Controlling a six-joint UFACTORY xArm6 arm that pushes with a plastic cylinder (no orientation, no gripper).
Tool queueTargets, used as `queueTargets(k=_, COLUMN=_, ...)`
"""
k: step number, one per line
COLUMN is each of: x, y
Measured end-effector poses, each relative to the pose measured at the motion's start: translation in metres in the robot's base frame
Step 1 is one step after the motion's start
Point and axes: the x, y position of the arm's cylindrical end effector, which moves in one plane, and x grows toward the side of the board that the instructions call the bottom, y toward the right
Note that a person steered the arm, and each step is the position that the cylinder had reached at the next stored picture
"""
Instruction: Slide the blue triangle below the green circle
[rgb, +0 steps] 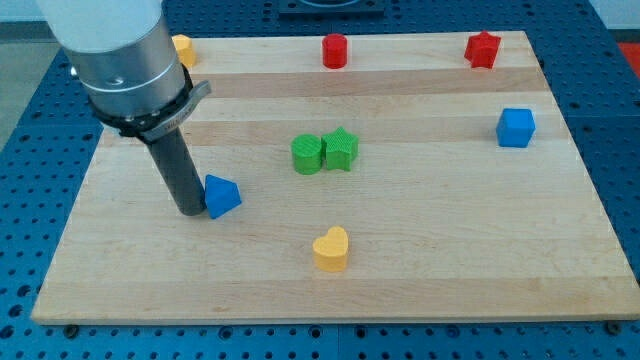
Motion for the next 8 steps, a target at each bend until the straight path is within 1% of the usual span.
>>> queueTargets(k=1, x=-0.001, y=0.017)
queueTargets(k=3, x=-0.001, y=0.077)
queueTargets(k=6, x=-0.001, y=0.101)
queueTargets(k=8, x=-0.005, y=0.106)
